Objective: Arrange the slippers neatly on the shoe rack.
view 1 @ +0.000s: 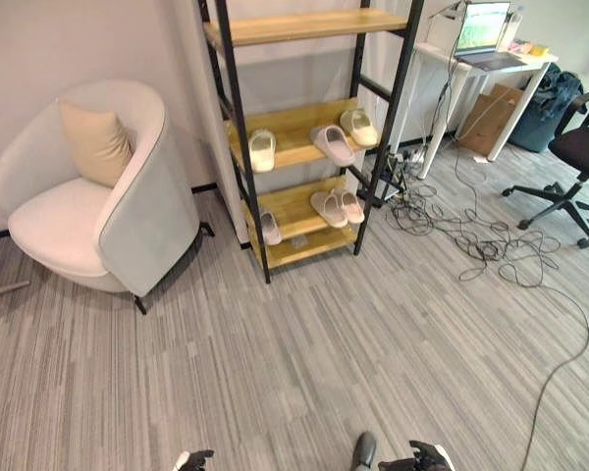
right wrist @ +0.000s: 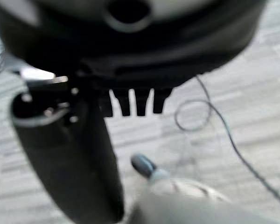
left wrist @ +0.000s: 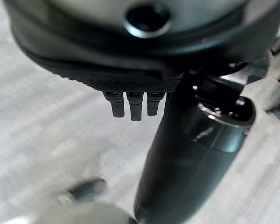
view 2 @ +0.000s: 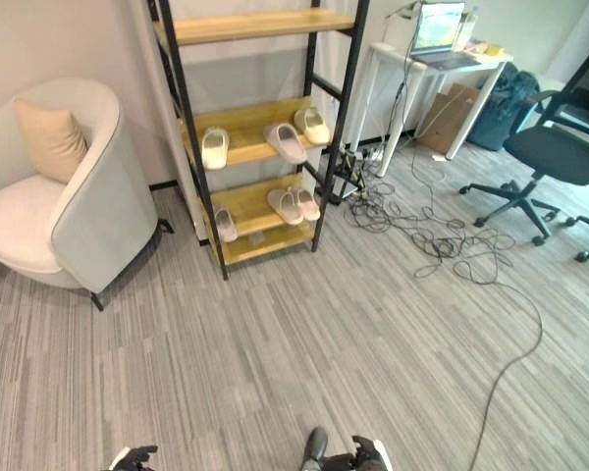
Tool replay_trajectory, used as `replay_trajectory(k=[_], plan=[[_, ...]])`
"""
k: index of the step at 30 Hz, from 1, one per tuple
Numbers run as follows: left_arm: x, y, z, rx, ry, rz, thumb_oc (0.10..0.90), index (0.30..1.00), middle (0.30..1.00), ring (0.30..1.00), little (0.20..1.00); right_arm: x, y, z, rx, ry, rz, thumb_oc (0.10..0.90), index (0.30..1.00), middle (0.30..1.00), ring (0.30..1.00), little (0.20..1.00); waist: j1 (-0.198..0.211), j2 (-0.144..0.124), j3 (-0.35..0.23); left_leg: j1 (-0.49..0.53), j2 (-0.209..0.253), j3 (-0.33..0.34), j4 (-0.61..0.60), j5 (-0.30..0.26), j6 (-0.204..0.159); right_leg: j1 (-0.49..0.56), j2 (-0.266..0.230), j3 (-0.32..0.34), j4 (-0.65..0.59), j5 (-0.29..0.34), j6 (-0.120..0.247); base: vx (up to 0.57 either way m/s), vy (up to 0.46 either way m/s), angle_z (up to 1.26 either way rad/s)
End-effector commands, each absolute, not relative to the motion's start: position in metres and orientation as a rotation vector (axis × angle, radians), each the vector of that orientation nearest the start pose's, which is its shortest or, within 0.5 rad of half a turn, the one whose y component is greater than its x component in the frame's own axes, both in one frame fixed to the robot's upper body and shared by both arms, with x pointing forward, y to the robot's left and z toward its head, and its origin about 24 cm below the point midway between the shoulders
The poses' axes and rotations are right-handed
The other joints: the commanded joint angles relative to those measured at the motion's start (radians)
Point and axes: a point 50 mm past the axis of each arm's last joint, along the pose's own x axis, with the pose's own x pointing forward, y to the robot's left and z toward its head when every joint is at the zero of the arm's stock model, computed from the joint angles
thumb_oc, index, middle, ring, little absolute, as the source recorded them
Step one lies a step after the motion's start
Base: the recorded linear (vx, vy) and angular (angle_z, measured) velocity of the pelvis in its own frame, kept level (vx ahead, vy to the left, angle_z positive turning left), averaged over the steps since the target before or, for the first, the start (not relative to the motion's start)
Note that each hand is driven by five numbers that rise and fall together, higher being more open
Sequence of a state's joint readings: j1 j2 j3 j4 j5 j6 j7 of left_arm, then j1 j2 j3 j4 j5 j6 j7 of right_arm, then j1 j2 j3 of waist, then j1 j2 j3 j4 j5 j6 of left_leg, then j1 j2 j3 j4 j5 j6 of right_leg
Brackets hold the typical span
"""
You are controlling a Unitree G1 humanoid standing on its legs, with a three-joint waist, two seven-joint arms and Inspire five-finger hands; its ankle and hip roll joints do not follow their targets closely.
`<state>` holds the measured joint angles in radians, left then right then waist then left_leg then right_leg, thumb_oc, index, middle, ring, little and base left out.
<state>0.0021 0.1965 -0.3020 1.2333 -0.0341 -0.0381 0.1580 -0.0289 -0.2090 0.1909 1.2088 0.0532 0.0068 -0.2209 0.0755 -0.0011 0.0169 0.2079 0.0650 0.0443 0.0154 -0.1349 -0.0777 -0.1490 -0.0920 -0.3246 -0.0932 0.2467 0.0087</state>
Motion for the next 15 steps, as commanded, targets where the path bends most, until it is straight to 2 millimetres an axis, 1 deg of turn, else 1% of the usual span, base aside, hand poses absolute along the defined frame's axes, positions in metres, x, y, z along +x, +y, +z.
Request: replay_trajectory(k=[1,2,3,4,5,6,7,8,9,10,11,12,13,15], plan=[[0.155,0.203,-0.145,0.443,0.963,-0.016,0.800,0.900,0.900,0.900,0.900,0.133,-0.249,-0.143,-0.469,1.057,-0.220,0.800,0.900,0.900,0.900,0.900,0.046,0.004,0.094,-0.210,0.019,-0.104,0.153,0.208,-0.021,0.058,-0.026,0.035,0.016,-0.101,0.123,0.10,-0.114,-0.32],[0.155,0.203,-0.145,0.443,0.963,-0.015,0.800,0.900,0.900,0.900,0.900,0.133,-0.249,-0.143,-0.469,1.056,-0.220,0.800,0.900,0.900,0.900,0.900,0.045,0.003,0.093,-0.215,0.018,-0.105,0.159,0.206,-0.021,0.056,-0.027,0.034,0.017,-0.101,0.123,0.14,-0.143,-0.39],[0.158,0.203,-0.144,0.444,0.952,-0.018,0.800,0.900,0.900,0.900,0.900,0.134,-0.250,-0.143,-0.471,1.056,-0.222,0.800,0.900,0.900,0.900,0.900,0.053,-0.011,0.103,-0.257,0.018,-0.103,0.198,0.216,-0.011,0.067,-0.027,0.037,0.014,-0.110,0.113,0.15,-0.103,-0.42],[0.160,0.202,-0.143,0.439,0.948,-0.019,0.800,0.900,0.900,0.900,0.900,0.135,-0.250,-0.143,-0.471,1.059,-0.223,0.800,0.900,0.900,0.900,0.900,0.058,-0.021,0.105,-0.292,0.017,-0.095,0.215,0.199,-0.002,0.078,-0.025,0.042,0.009,-0.120,0.110,0.38,-0.156,-0.30],[0.160,0.198,-0.143,0.431,0.948,-0.031,0.800,0.900,0.900,0.900,0.900,0.137,-0.252,-0.142,-0.474,1.058,-0.233,0.800,0.900,0.900,0.900,0.900,0.065,-0.029,0.097,-0.329,-0.013,-0.080,0.157,0.146,0.011,0.100,-0.023,0.043,0.006,-0.146,0.120,0.31,-0.088,-0.05],[0.160,0.198,-0.143,0.431,0.948,-0.031,0.800,0.900,0.900,0.900,0.900,0.136,-0.252,-0.142,-0.474,1.058,-0.233,0.800,0.900,0.900,0.900,0.900,0.065,-0.029,0.098,-0.327,-0.013,-0.079,0.156,0.145,0.012,0.102,-0.023,0.044,0.006,-0.147,0.120,0.32,-0.059,0.10],[0.160,0.197,-0.144,0.432,0.951,-0.032,0.800,0.900,0.900,0.900,0.900,0.137,-0.252,-0.141,-0.477,1.053,-0.235,0.800,0.900,0.900,0.900,0.900,0.068,-0.025,0.095,-0.328,-0.021,-0.078,0.122,0.136,0.012,0.110,-0.020,0.042,0.006,-0.161,0.125,0.21,-0.014,0.05],[0.159,0.196,-0.144,0.428,0.954,-0.030,0.800,0.900,0.900,0.900,0.900,0.139,-0.251,-0.141,-0.483,1.041,-0.230,0.800,0.900,0.900,0.900,0.900,0.071,-0.016,0.089,-0.344,-0.033,-0.076,0.083,0.147,0.012,0.116,-0.013,0.039,0.006,-0.176,0.128,0.41,-0.017,0.01],[0.155,0.197,-0.146,0.426,0.966,-0.024,0.800,0.900,0.900,0.900,0.900,0.139,-0.250,-0.141,-0.487,1.039,-0.224,0.800,0.900,0.900,0.900,0.900,0.080,0.000,0.082,-0.362,-0.072,-0.073,0.005,0.186,0.019,0.140,0.010,0.044,0.006,-0.197,0.126,0.43,-0.002,0.07],[0.153,0.199,-0.146,0.422,0.974,-0.019,0.800,0.900,0.900,0.900,0.900,0.138,-0.249,-0.141,-0.493,1.041,-0.219,0.800,0.900,0.900,0.900,0.900,0.087,0.011,0.077,-0.365,-0.091,-0.071,-0.041,0.216,0.022,0.152,0.026,0.050,0.006,-0.206,0.126,0.32,0.006,0.14],[0.152,0.199,-0.147,0.422,0.974,-0.019,0.800,0.900,0.900,0.900,0.900,0.138,-0.249,-0.142,-0.494,1.041,-0.218,0.800,0.900,0.900,0.900,0.900,0.088,0.011,0.080,-0.356,-0.091,-0.071,-0.050,0.219,0.022,0.157,0.025,0.051,0.006,-0.208,0.126,0.24,0.028,0.11],[0.150,0.200,-0.147,0.421,0.980,-0.014,0.800,0.900,0.900,0.900,0.900,0.138,-0.249,-0.141,-0.491,1.036,-0.217,0.800,0.900,0.900,0.900,0.900,0.095,0.020,0.079,-0.370,-0.106,-0.063,-0.078,0.257,0.018,0.172,0.040,0.060,0.006,-0.221,0.125,0.31,0.070,-0.04],[0.148,0.201,-0.148,0.426,0.982,-0.015,0.800,0.900,0.900,0.900,0.900,0.140,-0.247,-0.141,-0.485,1.028,-0.221,0.800,0.900,0.900,0.900,0.900,0.107,0.025,0.079,-0.409,-0.123,-0.039,-0.082,0.280,0.015,0.204,0.057,0.082,0.006,-0.248,0.119,0.41,0.107,-0.20],[0.147,0.201,-0.148,0.419,0.982,-0.013,0.800,0.900,0.900,0.900,0.900,0.140,-0.246,-0.141,-0.483,1.026,-0.212,0.800,0.900,0.900,0.900,0.900,0.114,0.024,0.080,-0.417,-0.129,-0.032,-0.074,0.285,0.018,0.226,0.065,0.097,0.006,-0.258,0.114,0.30,0.105,-0.08]])
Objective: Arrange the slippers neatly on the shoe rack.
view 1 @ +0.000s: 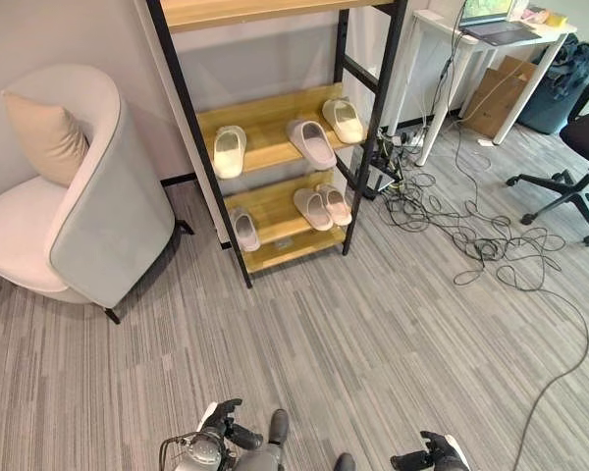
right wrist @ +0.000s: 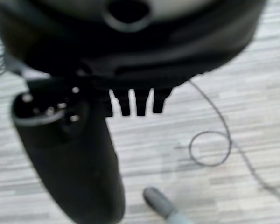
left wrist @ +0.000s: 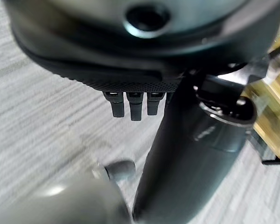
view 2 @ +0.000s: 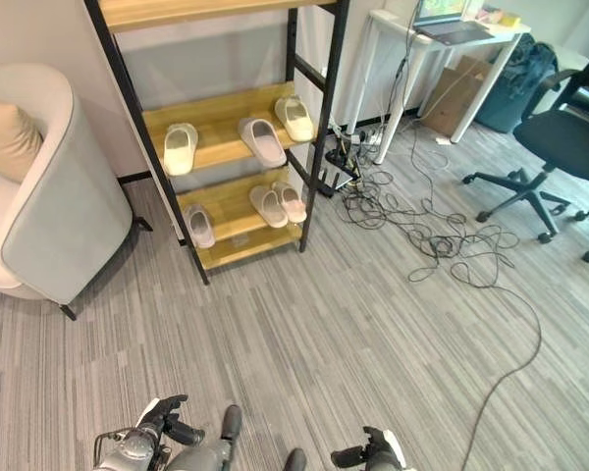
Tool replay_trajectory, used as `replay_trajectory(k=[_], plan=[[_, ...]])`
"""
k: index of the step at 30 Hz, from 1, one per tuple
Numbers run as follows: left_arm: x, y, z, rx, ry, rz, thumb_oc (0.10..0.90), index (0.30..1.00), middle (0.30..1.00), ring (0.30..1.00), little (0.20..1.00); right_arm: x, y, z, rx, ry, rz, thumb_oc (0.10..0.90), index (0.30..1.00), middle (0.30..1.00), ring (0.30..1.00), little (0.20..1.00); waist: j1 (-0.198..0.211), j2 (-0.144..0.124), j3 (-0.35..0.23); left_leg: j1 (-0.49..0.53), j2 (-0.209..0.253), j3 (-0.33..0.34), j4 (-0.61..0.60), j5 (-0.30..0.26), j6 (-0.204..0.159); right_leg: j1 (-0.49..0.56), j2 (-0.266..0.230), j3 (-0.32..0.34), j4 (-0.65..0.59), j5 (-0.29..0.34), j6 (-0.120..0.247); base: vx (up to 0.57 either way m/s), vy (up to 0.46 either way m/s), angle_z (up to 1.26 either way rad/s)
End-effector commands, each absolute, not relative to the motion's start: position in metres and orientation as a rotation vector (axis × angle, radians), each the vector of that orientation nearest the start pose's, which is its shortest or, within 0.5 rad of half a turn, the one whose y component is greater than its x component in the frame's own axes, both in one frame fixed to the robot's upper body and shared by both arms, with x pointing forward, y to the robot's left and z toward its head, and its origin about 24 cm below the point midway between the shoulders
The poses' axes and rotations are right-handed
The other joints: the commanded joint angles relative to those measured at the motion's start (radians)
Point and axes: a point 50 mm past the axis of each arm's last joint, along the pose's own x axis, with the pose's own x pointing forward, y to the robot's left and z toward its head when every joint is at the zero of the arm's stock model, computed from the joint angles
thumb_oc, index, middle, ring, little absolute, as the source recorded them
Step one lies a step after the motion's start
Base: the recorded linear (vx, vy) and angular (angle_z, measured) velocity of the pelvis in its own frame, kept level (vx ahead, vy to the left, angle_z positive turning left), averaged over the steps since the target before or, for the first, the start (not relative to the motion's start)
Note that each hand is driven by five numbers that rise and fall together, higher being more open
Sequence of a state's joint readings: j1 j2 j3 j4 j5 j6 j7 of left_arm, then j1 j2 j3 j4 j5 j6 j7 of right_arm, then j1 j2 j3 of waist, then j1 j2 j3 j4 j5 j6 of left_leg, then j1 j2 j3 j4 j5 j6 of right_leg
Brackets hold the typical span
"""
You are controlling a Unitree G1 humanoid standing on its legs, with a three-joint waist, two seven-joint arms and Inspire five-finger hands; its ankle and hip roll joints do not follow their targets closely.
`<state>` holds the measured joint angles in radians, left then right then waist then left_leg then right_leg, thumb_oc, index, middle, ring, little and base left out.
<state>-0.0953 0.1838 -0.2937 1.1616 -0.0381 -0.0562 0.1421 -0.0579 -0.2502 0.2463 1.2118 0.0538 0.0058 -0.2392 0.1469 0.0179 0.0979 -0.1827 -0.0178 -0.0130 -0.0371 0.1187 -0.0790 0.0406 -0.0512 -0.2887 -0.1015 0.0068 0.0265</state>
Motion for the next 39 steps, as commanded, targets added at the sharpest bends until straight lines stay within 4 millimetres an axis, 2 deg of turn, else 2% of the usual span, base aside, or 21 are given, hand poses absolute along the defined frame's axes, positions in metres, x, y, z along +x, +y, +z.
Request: replay_trajectory(k=[1,5,7,8,10,11,15,18,19,21,23,24,26,27,29,30,31,32,35,36,39], plan=[[0.145,0.201,-0.148,0.404,0.988,-0.011,0.800,0.900,0.900,0.900,0.900,0.135,-0.242,-0.143,-0.485,1.033,-0.199,0.800,0.900,0.900,0.900,0.900,0.049,0.001,-0.013,0.001,-0.051,0.022,-0.022,0.015,0.040,0.055,0.021,0.068,0.029,-0.027,0.097,0.31,0.134,0.09],[0.143,0.206,-0.148,0.401,0.995,-0.006,0.800,0.900,0.900,0.900,0.900,0.129,-0.241,-0.146,-0.488,1.056,-0.178,0.800,0.900,0.900,0.900,0.900,0.042,-0.010,-0.028,0.061,-0.058,0.019,-0.026,-0.016,0.067,0.032,-0.020,0.053,0.208,-0.026,0.118,0.26,0.154,0.01],[0.143,0.206,-0.148,0.401,0.995,-0.006,0.800,0.900,0.900,0.900,0.900,0.129,-0.241,-0.146,-0.488,1.056,-0.178,0.800,0.900,0.900,0.900,0.900,0.041,-0.010,-0.028,0.061,-0.059,0.019,-0.026,-0.016,0.068,0.030,-0.021,0.053,0.211,-0.027,0.119,0.11,0.099,0.10],[0.147,0.207,-0.146,0.403,0.977,-0.010,0.800,0.900,0.900,0.900,0.900,0.132,-0.241,-0.145,-0.496,1.047,-0.167,0.800,0.900,0.900,0.900,0.900,0.024,0.001,-0.024,0.102,-0.059,0.004,-0.032,-0.034,0.085,-0.038,-0.049,0.057,0.372,0.033,0.135,0.22,0.179,0.21],[0.149,0.210,-0.144,0.418,0.962,-0.008,0.800,0.900,0.900,0.900,0.900,0.133,-0.241,-0.145,-0.489,1.047,-0.170,0.800,0.900,0.900,0.900,0.900,-0.001,0.033,-0.018,0.155,-0.041,-0.021,-0.037,-0.058,0.099,-0.132,-0.053,0.068,0.524,0.067,0.126,0.30,0.204,0.13],[0.149,0.210,-0.144,0.418,0.962,-0.007,0.800,0.900,0.900,0.900,0.900,0.133,-0.241,-0.145,-0.489,1.047,-0.170,0.800,0.900,0.900,0.900,0.900,-0.002,0.032,-0.017,0.156,-0.043,-0.022,-0.036,-0.058,0.099,-0.132,-0.055,0.068,0.528,0.064,0.127,0.25,0.105,0.09],[0.157,0.207,-0.141,0.413,0.929,-0.019,0.800,0.900,0.900,0.900,0.900,0.138,-0.239,-0.144,-0.487,1.028,-0.166,0.800,0.900,0.900,0.900,0.900,-0.024,0.036,-0.014,0.217,-0.028,-0.046,-0.050,-0.094,0.090,-0.181,-0.071,0.038,0.360,0.038,0.109,0.25,-0.027,0.33],[0.170,0.203,-0.133,0.410,0.863,-0.021,0.800,0.900,0.900,0.900,0.900,0.142,-0.241,-0.140,-0.481,1.002,-0.183,0.800,0.900,0.900,0.900,0.900,-0.054,0.025,-0.005,0.253,-0.026,-0.067,-0.050,-0.123,0.077,-0.229,-0.069,0.056,0.158,0.103,0.133,0.33,-0.120,0.37],[0.182,0.200,-0.127,0.397,0.805,-0.017,0.800,0.900,0.900,0.900,0.900,0.148,-0.243,-0.136,-0.476,0.967,-0.198,0.800,0.900,0.900,0.900,0.900,-0.075,0.028,0.003,0.267,-0.018,-0.070,-0.050,-0.135,0.066,-0.274,-0.078,0.068,0.092,0.145,0.154,0.27,-0.105,0.46],[0.188,0.197,-0.122,0.388,0.765,-0.025,0.800,0.900,0.900,0.900,0.900,0.153,-0.245,-0.132,-0.479,0.935,-0.206,0.800,0.900,0.900,0.900,0.900,-0.085,0.024,0.003,0.284,-0.015,-0.074,-0.050,-0.153,0.059,-0.268,-0.079,0.061,0.037,0.167,0.165,0.34,-0.133,1.06],[0.192,0.189,-0.118,0.370,0.725,-0.042,0.800,0.900,0.900,0.900,0.900,0.156,-0.243,-0.129,-0.481,0.886,-0.198,0.800,0.900,0.900,0.900,0.900,-0.093,-0.002,-0.023,0.313,0.016,-0.068,-0.050,-0.194,0.033,-0.223,-0.071,0.054,0.026,0.186,0.160,0.55,-0.261,0.73],[0.192,0.189,-0.118,0.370,0.725,-0.042,0.800,0.900,0.900,0.900,0.900,0.156,-0.243,-0.129,-0.481,0.887,-0.198,0.800,0.900,0.900,0.900,0.900,-0.093,-0.001,-0.023,0.314,0.017,-0.069,-0.050,-0.195,0.033,-0.222,-0.070,0.053,0.025,0.185,0.159,0.47,-0.247,0.14],[0.195,0.185,-0.114,0.351,0.697,-0.060,0.800,0.900,0.900,0.900,0.900,0.163,-0.241,-0.124,-0.480,0.844,-0.191,0.800,0.900,0.900,0.900,0.900,-0.089,0.001,-0.025,0.316,0.058,-0.076,-0.038,-0.148,0.006,-0.186,-0.039,0.047,0.020,0.158,0.143,0.23,-0.135,0.15],[0.195,0.185,-0.114,0.351,0.698,-0.060,0.800,0.900,0.900,0.900,0.900,0.163,-0.241,-0.124,-0.480,0.844,-0.191,0.800,0.900,0.900,0.900,0.900,-0.088,0.001,-0.024,0.318,0.059,-0.076,-0.039,-0.148,0.006,-0.185,-0.038,0.047,0.020,0.157,0.143,0.11,-0.082,0.12],[0.204,0.181,-0.106,0.336,0.651,-0.066,0.800,0.900,0.900,0.900,0.900,0.171,-0.242,-0.119,-0.473,0.801,-0.199,0.800,0.900,0.900,0.900,0.900,-0.080,-0.011,0.000,0.235,0.063,-0.073,0.088,-0.115,-0.010,-0.164,-0.034,0.057,0.014,0.139,0.130,0.07,-0.111,-0.08],[0.214,0.178,-0.097,0.330,0.598,-0.078,0.800,0.900,0.900,0.900,0.900,0.180,-0.243,-0.112,-0.465,0.762,-0.211,0.800,0.900,0.900,0.900,0.900,-0.066,-0.030,0.028,0.152,0.056,-0.064,0.184,-0.080,-0.010,-0.150,-0.035,0.064,0.014,0.127,0.117,0.04,-0.142,-0.15],[0.216,0.177,-0.095,0.333,0.586,-0.086,0.800,0.900,0.900,0.900,0.900,0.183,-0.244,-0.111,-0.465,0.753,-0.214,0.800,0.900,0.900,0.900,0.900,-0.060,-0.041,0.037,0.109,0.059,-0.049,0.220,-0.078,-0.002,-0.144,-0.040,0.063,0.014,0.119,0.110,0.15,-0.181,0.01],[0.220,0.174,-0.092,0.327,0.569,-0.097,0.800,0.900,0.900,0.900,0.900,0.185,-0.244,-0.109,-0.462,0.741,-0.212,0.800,0.900,0.900,0.900,0.900,-0.053,-0.052,0.033,0.065,0.056,-0.031,0.208,-0.113,0.013,-0.137,-0.042,0.050,0.014,0.100,0.111,0.13,-0.112,-0.03],[0.220,0.173,-0.091,0.324,0.561,-0.101,0.800,0.900,0.900,0.900,0.900,0.187,-0.245,-0.107,-0.472,0.725,-0.203,0.800,0.900,0.900,0.900,0.900,-0.049,-0.047,0.019,0.070,0.036,-0.024,0.131,-0.130,0.023,-0.120,-0.038,0.037,0.014,0.080,0.117,0.26,-0.030,0.24],[0.219,0.173,-0.091,0.323,0.565,-0.101,0.800,0.900,0.900,0.900,0.900,0.188,-0.245,-0.106,-0.480,0.723,-0.191,0.800,0.900,0.900,0.900,0.900,-0.038,-0.035,0.011,0.043,0.009,-0.009,0.063,-0.087,0.024,-0.100,-0.021,0.029,0.014,0.057,0.114,0.14,0.017,0.33],[0.216,0.175,-0.092,0.322,0.567,-0.101,0.800,0.900,0.900,0.900,0.900,0.190,-0.243,-0.105,-0.484,0.716,-0.179,0.800,0.900,0.900,0.900,0.900,-0.029,-0.022,0.005,0.049,-0.009,0.002,0.005,-0.056,0.032,-0.079,0.004,0.035,0.014,0.033,0.106,0.18,0.024,0.37]])
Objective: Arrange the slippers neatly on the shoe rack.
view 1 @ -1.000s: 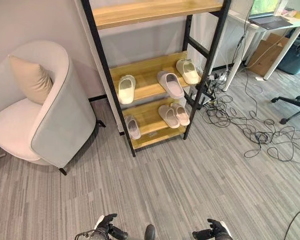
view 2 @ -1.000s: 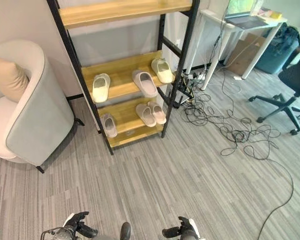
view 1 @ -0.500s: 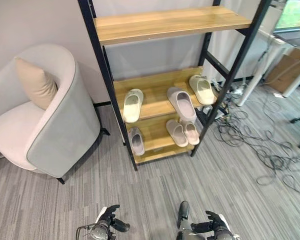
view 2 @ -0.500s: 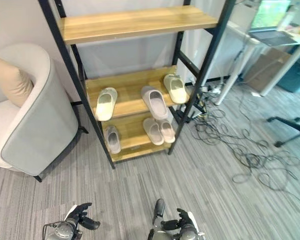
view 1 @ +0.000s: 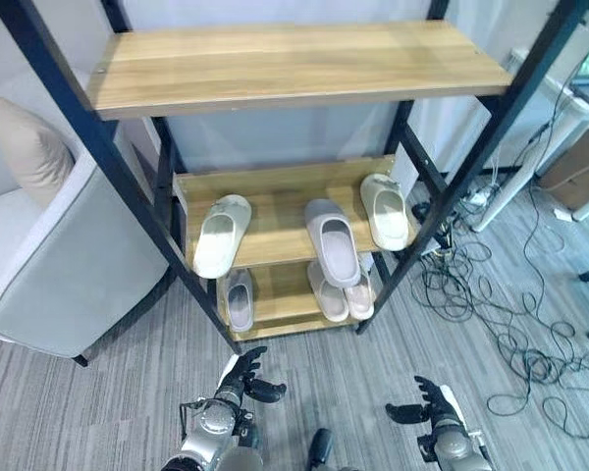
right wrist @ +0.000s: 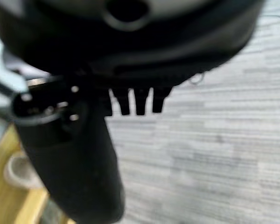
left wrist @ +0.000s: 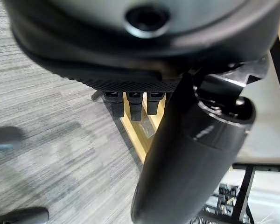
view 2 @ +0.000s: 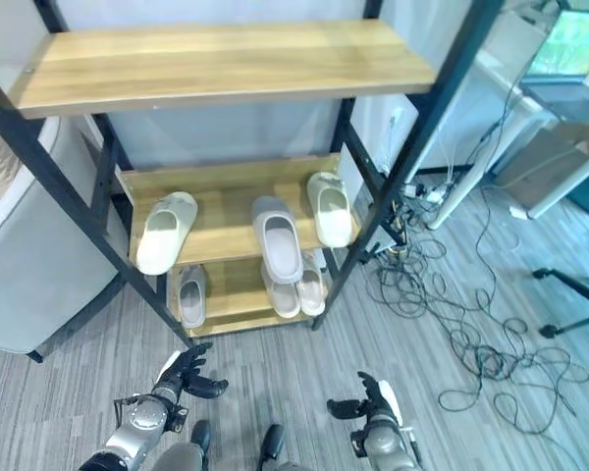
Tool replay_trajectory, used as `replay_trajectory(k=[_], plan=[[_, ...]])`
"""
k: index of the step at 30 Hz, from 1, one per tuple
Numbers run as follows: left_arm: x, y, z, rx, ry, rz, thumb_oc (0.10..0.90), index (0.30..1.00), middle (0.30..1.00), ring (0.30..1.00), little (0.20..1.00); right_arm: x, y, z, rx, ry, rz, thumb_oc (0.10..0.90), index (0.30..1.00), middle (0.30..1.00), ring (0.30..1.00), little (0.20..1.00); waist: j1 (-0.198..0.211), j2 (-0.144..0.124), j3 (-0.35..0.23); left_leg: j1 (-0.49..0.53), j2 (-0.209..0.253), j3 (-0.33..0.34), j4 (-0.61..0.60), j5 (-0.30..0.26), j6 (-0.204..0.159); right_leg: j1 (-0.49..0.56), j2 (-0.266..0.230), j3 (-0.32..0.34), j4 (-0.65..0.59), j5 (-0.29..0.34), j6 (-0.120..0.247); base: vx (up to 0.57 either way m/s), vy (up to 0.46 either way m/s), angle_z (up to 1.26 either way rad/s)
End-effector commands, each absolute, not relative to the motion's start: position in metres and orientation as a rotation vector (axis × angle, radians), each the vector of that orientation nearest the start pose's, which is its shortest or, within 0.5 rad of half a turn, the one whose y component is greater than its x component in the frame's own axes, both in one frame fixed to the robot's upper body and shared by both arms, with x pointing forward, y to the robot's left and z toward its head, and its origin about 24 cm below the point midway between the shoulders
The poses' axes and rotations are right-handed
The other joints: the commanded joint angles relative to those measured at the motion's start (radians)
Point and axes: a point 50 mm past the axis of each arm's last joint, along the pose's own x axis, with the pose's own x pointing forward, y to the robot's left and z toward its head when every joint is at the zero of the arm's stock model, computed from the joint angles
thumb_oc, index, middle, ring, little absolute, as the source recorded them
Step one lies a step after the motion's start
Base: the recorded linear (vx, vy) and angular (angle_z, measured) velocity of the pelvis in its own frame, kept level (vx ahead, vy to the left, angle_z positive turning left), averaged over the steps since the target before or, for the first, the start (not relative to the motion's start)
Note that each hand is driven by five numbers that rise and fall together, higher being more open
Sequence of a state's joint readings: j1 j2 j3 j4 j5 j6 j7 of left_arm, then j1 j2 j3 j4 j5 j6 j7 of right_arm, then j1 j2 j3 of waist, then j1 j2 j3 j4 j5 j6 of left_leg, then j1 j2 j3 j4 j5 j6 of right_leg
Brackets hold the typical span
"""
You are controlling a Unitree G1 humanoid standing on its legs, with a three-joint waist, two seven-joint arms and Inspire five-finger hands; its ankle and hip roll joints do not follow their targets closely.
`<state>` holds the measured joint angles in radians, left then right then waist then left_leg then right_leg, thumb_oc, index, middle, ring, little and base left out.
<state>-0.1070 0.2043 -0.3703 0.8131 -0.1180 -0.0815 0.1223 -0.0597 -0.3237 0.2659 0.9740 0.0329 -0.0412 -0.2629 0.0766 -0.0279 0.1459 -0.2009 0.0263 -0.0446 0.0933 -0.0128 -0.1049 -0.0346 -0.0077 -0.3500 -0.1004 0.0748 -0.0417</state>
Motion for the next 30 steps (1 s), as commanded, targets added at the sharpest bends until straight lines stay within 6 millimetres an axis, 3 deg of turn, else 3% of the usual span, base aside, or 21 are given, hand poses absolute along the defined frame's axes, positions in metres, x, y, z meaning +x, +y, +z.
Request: replay_trajectory(k=[1,8,12,16,21,26,28,30], plan=[[0.216,0.176,-0.091,0.320,0.565,-0.097,0.800,0.900,0.900,0.900,0.900,0.191,-0.242,-0.105,-0.487,0.710,-0.171,0.800,0.900,0.900,0.900,0.900,0.044,0.025,-0.042,0.061,-0.060,0.025,-0.120,0.091,0.060,0.009,-0.034,0.096,0.014,-0.038,0.172,0.19,0.054,0.18],[0.210,0.182,-0.093,0.303,0.580,-0.093,0.800,0.900,0.900,0.900,0.900,0.190,-0.238,-0.105,-0.498,0.709,-0.135,0.800,0.900,0.900,0.900,0.900,0.051,0.032,-0.063,0.146,-0.082,0.017,-0.180,0.073,0.082,0.010,-0.064,0.074,0.154,-0.060,0.179,0.12,0.081,0.21],[0.212,0.188,-0.089,0.318,0.563,-0.084,0.800,0.900,0.900,0.900,0.900,0.193,-0.235,-0.104,-0.488,0.701,-0.128,0.800,0.900,0.900,0.900,0.900,0.034,0.061,-0.044,0.166,-0.067,-0.003,-0.181,0.068,0.087,-0.096,-0.092,0.105,0.328,-0.047,0.193,0.05,0.018,0.10],[0.213,0.188,-0.091,0.317,0.573,-0.070,0.800,0.900,0.900,0.900,0.900,0.193,-0.232,-0.106,-0.485,0.711,-0.121,0.800,0.900,0.900,0.900,0.900,0.029,0.068,-0.048,0.162,-0.047,0.014,-0.181,0.067,0.059,-0.094,-0.140,0.120,0.203,-0.008,0.203,0.06,-0.137,0.50],[0.213,0.191,-0.091,0.331,0.577,-0.052,0.800,0.900,0.900,0.900,0.900,0.194,-0.228,-0.106,-0.484,0.710,-0.102,0.800,0.900,0.900,0.900,0.900,0.032,0.068,-0.048,0.163,-0.013,0.016,-0.181,0.063,0.038,-0.084,-0.178,0.184,0.183,0.025,0.228,0.03,-0.213,0.27],[0.215,0.188,-0.091,0.322,0.574,-0.055,0.800,0.900,0.900,0.900,0.900,0.199,-0.224,-0.103,-0.484,0.684,-0.085,0.800,0.900,0.900,0.900,0.900,0.042,0.042,-0.061,0.119,0.006,0.014,-0.181,0.093,-0.009,-0.019,-0.155,0.147,0.073,0.008,0.239,0.00,-0.251,0.38],[0.219,0.183,-0.091,0.318,0.577,-0.058,0.800,0.900,0.900,0.900,0.900,0.204,-0.224,-0.101,-0.488,0.675,-0.087,0.800,0.900,0.900,0.900,0.900,0.038,0.048,-0.050,0.062,0.032,-0.002,-0.181,0.141,-0.043,-0.014,-0.119,0.134,0.035,-0.007,0.229,-0.09,-0.324,0.28],[0.221,0.179,-0.091,0.322,0.572,-0.072,0.800,0.900,0.900,0.900,0.900,0.205,-0.228,-0.099,-0.495,0.670,-0.095,0.800,0.900,0.900,0.900,0.900,0.037,0.056,-0.048,0.026,0.043,-0.014,-0.181,0.167,-0.054,-0.010,-0.097,0.118,0.013,-0.019,0.220,-0.09,-0.215,0.85]])
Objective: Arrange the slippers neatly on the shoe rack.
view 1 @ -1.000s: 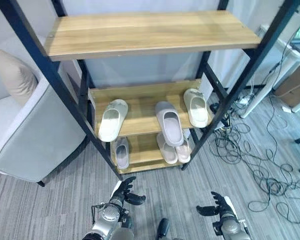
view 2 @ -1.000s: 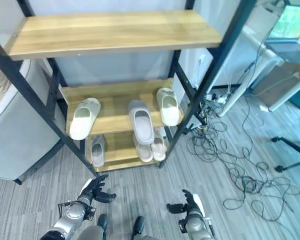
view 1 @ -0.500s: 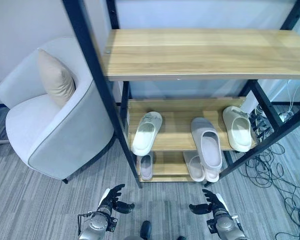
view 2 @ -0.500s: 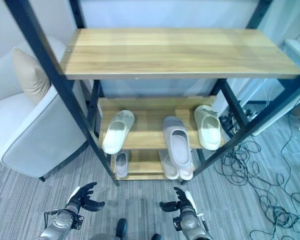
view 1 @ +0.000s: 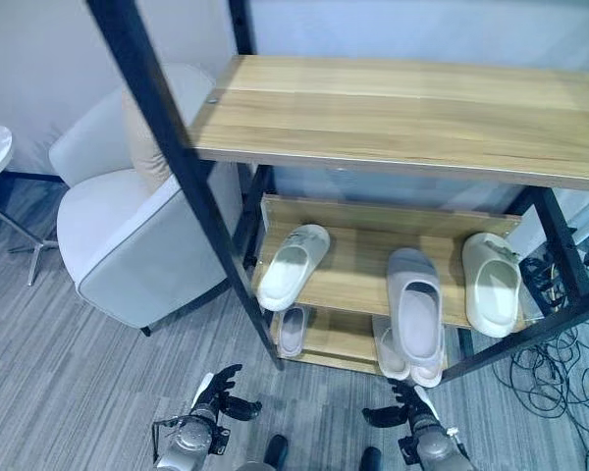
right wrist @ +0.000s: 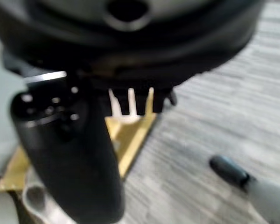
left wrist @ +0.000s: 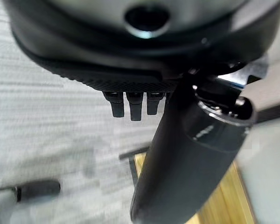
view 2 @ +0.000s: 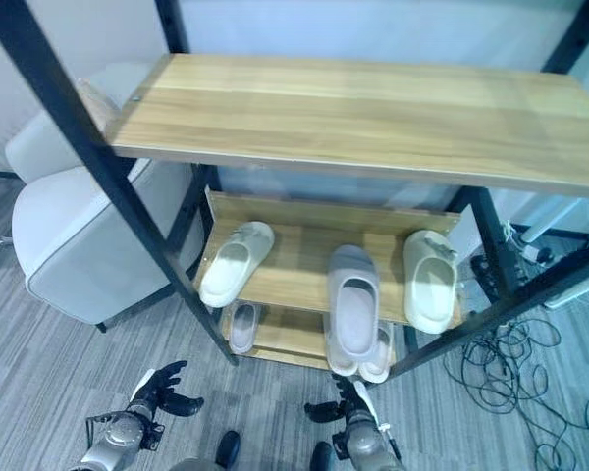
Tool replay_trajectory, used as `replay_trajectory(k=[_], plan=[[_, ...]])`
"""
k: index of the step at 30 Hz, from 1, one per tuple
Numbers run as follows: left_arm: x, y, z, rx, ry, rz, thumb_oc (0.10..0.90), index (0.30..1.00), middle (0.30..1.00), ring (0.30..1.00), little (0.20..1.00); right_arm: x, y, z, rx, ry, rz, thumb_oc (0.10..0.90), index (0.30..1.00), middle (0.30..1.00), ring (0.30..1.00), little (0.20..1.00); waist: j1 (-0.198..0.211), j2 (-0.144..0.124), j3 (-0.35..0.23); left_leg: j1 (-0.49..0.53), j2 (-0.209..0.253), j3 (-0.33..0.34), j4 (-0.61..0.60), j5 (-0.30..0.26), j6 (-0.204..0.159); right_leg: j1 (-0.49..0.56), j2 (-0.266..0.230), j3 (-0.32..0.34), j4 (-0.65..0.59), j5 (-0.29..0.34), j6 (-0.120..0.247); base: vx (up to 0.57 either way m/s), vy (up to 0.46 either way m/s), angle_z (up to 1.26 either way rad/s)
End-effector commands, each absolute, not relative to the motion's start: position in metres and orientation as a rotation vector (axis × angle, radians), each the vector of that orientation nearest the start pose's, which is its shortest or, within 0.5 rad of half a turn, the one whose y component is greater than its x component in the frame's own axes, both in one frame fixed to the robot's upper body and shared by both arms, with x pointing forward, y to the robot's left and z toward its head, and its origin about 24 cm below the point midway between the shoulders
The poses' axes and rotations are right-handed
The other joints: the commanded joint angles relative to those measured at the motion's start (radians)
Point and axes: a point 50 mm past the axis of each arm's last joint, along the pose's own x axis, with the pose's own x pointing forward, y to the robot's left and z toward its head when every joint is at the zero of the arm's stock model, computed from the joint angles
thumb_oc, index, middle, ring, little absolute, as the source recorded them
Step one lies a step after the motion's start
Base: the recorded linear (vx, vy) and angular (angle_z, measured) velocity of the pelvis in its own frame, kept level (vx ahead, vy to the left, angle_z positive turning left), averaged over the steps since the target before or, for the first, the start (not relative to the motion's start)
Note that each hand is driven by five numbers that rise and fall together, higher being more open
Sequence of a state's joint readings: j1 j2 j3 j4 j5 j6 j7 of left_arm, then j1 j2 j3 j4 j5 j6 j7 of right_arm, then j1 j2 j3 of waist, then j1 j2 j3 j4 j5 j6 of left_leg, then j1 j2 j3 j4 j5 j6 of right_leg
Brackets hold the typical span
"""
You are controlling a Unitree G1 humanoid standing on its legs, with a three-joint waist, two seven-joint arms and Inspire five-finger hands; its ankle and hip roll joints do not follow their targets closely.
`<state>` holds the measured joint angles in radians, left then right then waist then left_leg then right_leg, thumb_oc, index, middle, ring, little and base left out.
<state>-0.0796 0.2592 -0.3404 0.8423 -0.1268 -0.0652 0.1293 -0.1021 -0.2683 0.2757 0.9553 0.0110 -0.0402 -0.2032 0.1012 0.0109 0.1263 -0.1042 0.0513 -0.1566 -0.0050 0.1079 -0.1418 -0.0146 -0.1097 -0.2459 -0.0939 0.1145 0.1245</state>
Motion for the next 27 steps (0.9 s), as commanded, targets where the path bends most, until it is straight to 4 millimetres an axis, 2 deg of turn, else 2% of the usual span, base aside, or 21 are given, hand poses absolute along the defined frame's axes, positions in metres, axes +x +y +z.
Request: replay_trajectory(k=[1,5,8,12,17,22,24,27], plan=[[0.220,0.177,-0.092,0.322,0.577,-0.077,0.800,0.900,0.900,0.900,0.900,0.204,-0.230,-0.100,-0.497,0.675,-0.099,0.800,0.900,0.900,0.900,0.900,0.011,0.021,-0.027,-0.082,0.016,0.093,-0.082,0.054,-0.018,-0.030,0.012,0.008,0.007,-0.064,0.048,-0.08,-0.152,0.80],[0.219,0.173,-0.092,0.306,0.572,-0.087,0.800,0.900,0.900,0.900,0.900,0.201,-0.236,-0.100,-0.491,0.679,-0.123,0.800,0.900,0.900,0.900,0.900,0.002,0.025,-0.019,-0.079,-0.009,0.094,-0.082,0.056,0.003,-0.028,0.022,0.005,0.007,-0.070,0.030,-0.09,-0.108,0.24],[0.213,0.170,-0.095,0.302,0.590,-0.103,0.800,0.900,0.900,0.900,0.900,0.199,-0.236,-0.100,-0.494,0.677,-0.123,0.800,0.900,0.900,0.900,0.900,-0.019,0.018,-0.030,-0.007,-0.027,0.121,-0.082,0.007,0.044,-0.040,0.017,-0.001,0.007,-0.058,0.022,-0.07,-0.017,0.09],[0.208,0.169,-0.099,0.302,0.610,-0.110,0.800,0.900,0.900,0.900,0.900,0.194,-0.234,-0.103,-0.505,0.694,-0.103,0.800,0.900,0.900,0.900,0.900,-0.033,0.030,-0.048,0.013,-0.037,0.124,-0.082,-0.005,0.045,-0.042,0.028,0.003,0.007,-0.052,0.027,0.02,0.032,0.04],[0.205,0.174,-0.099,0.304,0.608,-0.102,0.800,0.900,0.900,0.900,0.900,0.186,-0.231,-0.104,-0.496,0.687,-0.083,0.800,0.900,0.900,0.900,0.900,-0.042,0.035,-0.062,0.017,-0.049,0.148,-0.082,-0.027,0.043,-0.055,0.019,0.019,0.007,-0.031,0.042,0.00,0.054,-0.06],[0.198,0.178,-0.100,0.304,0.614,-0.092,0.800,0.900,0.900,0.900,0.900,0.189,-0.225,-0.098,-0.479,0.639,-0.073,0.800,0.900,0.900,0.900,0.900,-0.040,0.035,-0.053,0.023,-0.054,0.157,-0.082,-0.030,0.044,-0.070,0.011,0.040,0.007,-0.014,0.061,-0.05,0.072,-0.20],[0.201,0.177,-0.098,0.296,0.601,-0.098,0.800,0.900,0.900,0.900,0.900,0.190,-0.222,-0.099,-0.502,0.643,-0.046,0.800,0.900,0.900,0.900,0.900,-0.034,0.031,-0.037,0.028,-0.066,0.168,-0.082,-0.045,0.060,-0.097,-0.013,0.056,0.007,0.021,0.089,-0.11,0.168,-0.47],[0.202,0.180,-0.097,0.301,0.596,-0.090,0.800,0.900,0.900,0.900,0.900,0.192,-0.220,-0.097,-0.506,0.634,-0.036,0.800,0.900,0.900,0.900,0.900,-0.024,0.028,-0.033,0.026,-0.068,0.177,-0.082,-0.049,0.067,-0.116,-0.019,0.062,0.007,0.032,0.097,-0.07,0.057,-0.53]])
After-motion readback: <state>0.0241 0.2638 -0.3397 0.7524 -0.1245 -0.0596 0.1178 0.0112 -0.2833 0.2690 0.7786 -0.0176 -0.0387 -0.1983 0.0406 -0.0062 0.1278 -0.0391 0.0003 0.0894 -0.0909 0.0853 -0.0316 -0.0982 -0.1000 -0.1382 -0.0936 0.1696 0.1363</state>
